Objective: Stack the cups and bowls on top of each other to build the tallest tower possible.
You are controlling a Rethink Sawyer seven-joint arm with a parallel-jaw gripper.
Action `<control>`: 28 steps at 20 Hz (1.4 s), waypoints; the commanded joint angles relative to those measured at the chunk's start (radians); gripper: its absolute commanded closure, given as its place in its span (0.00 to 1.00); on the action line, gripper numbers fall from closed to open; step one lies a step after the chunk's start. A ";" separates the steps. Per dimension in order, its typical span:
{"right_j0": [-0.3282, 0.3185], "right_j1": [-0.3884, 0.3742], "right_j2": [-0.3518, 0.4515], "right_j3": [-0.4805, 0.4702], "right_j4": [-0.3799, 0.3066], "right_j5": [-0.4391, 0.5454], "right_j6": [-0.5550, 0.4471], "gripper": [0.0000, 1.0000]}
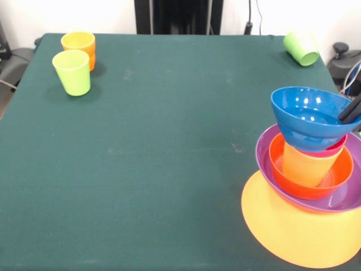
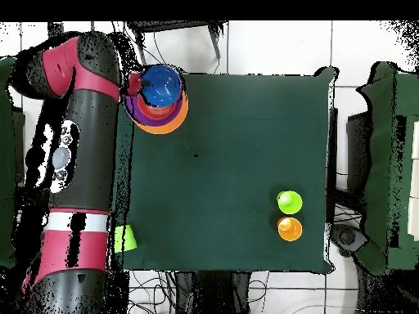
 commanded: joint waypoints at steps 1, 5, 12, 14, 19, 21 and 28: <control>0.024 0.020 0.127 0.085 -0.047 -0.013 -0.036 1.00; 0.032 0.017 0.130 0.093 -0.045 -0.004 -0.028 1.00; 0.037 0.007 0.133 0.106 -0.048 0.023 -0.036 1.00; 0.037 0.008 0.132 0.105 -0.049 0.024 -0.034 1.00; 0.035 0.016 0.128 0.099 -0.055 0.020 -0.028 1.00; 0.033 0.023 0.121 0.092 -0.060 0.017 -0.027 1.00; 0.025 0.036 0.105 0.084 -0.083 0.006 -0.054 1.00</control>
